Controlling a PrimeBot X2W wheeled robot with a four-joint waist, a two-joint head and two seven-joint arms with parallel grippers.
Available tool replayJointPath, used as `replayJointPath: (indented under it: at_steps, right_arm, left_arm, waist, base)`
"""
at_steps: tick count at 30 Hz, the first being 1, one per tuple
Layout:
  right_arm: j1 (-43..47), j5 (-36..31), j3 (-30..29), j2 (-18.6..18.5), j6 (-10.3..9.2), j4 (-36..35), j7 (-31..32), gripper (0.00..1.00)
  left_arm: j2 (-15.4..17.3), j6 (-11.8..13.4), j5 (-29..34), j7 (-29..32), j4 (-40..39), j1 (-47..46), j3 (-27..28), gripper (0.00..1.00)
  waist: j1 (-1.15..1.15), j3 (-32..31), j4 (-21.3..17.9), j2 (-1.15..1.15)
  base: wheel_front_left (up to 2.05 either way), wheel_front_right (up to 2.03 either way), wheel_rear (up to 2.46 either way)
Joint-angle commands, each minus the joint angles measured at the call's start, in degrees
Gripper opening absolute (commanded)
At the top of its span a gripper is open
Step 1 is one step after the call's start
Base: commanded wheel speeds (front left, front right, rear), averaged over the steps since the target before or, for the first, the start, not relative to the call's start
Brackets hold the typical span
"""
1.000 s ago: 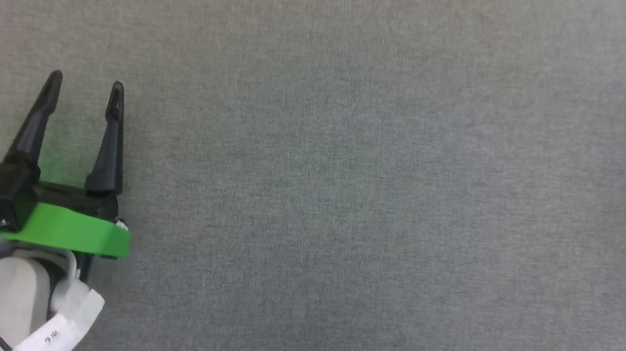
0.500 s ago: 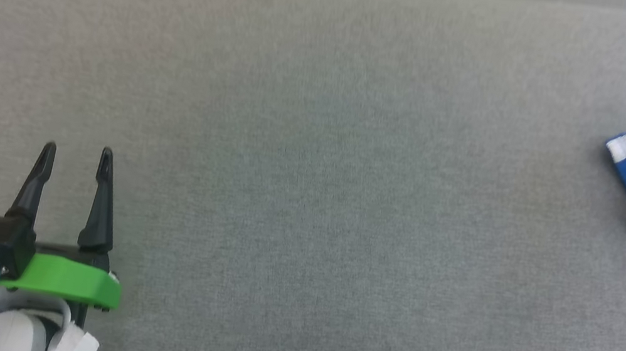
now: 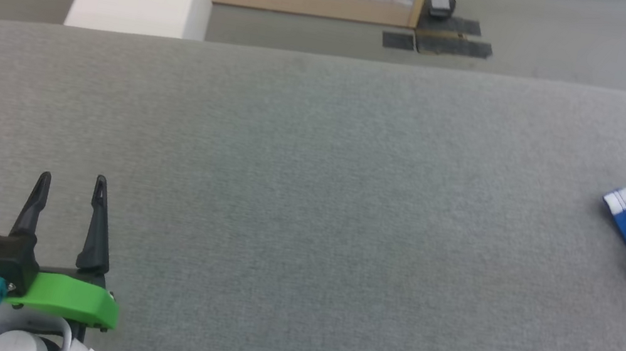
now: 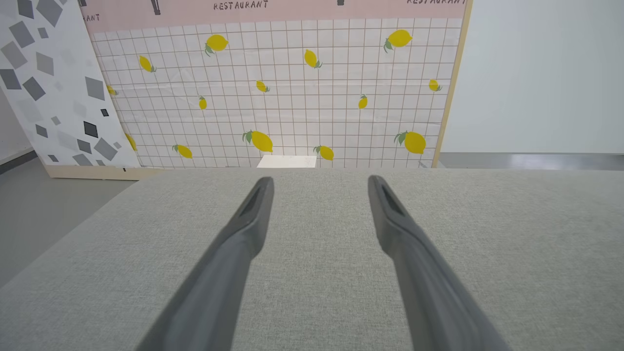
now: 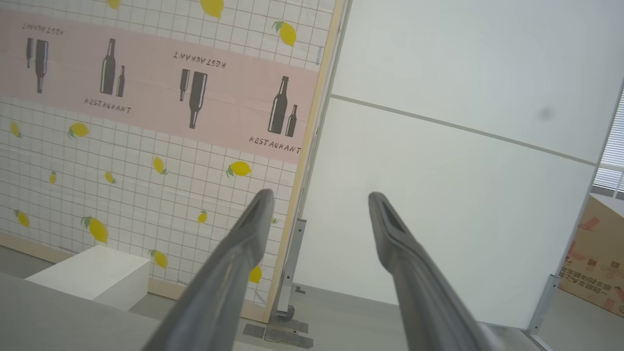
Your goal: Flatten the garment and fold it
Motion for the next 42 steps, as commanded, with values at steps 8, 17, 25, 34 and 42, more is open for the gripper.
replayJointPath:
  at_steps: [8, 17, 25, 34, 42]
  right_arm:
    - [19.4, -2.6, -3.9, 12.2, -0.09, -10.2, -0.3, 1.0]
    - [30.5, -1.7, -5.3, 15.8, -0.09, -12.1, -0.3, 1.0]
    - [34.7, -0.3, -4.4, 16.1, -0.09, -13.8, -0.3, 1.0]
    - [35.4, -1.0, -3.5, 16.1, -0.09, -13.9, -0.3, 1.0]
    - [34.8, -1.0, -3.5, 16.0, 0.0, -13.8, 0.5, 0.0]
  left_arm:
    - [-0.4, 0.1, -0.2, -0.2, 0.6, 2.0, -1.3, 1.0]
    - [-0.6, 0.1, -0.9, -0.2, 1.3, 2.9, -2.8, 1.0]
    - [-0.7, 0.0, -1.3, -0.2, 1.4, 2.6, -3.0, 1.0]
    - [-0.7, -0.4, -2.0, -0.2, 2.0, 2.8, -3.1, 1.0]
    - [-0.4, 0.0, -1.9, 0.5, 2.0, 2.3, -3.3, 0.0]
  waist:
    - [0.01, -4.2, 3.4, 0.0]
    - [0.01, -4.3, 3.4, 0.0]
    - [0.01, -3.4, 3.2, 0.0]
    - [0.01, -3.3, 3.2, 0.0]
    - [0.01, -3.4, 3.2, 0.0]
  base:
    - [0.0, 0.0, 0.0]
    - [0.0, 0.0, 0.0]
    - [0.0, 0.0, 0.0]
    - [0.0, 0.0, 0.0]
    - [0.0, 0.0, 0.0]
